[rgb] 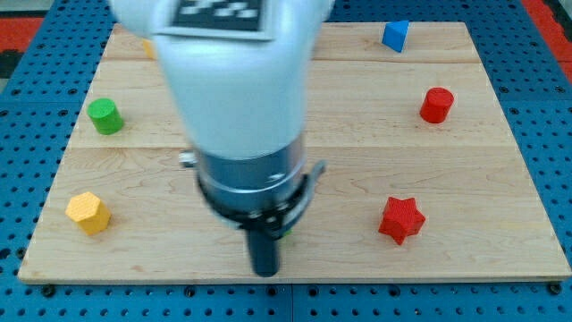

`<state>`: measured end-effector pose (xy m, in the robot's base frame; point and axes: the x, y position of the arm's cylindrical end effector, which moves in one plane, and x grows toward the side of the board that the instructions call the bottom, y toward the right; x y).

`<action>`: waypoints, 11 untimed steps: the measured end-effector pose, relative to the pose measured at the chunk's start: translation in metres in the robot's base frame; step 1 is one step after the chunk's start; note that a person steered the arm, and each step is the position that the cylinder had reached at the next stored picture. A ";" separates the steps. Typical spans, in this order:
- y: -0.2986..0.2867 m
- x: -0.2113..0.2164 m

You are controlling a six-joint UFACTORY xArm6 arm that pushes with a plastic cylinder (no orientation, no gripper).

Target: Push the green star towards top center

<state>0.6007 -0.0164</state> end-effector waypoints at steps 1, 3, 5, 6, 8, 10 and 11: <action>-0.006 -0.040; -0.017 -0.058; -0.015 -0.057; -0.015 -0.066; -0.009 -0.126; -0.014 -0.145; 0.038 -0.160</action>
<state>0.4412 0.0219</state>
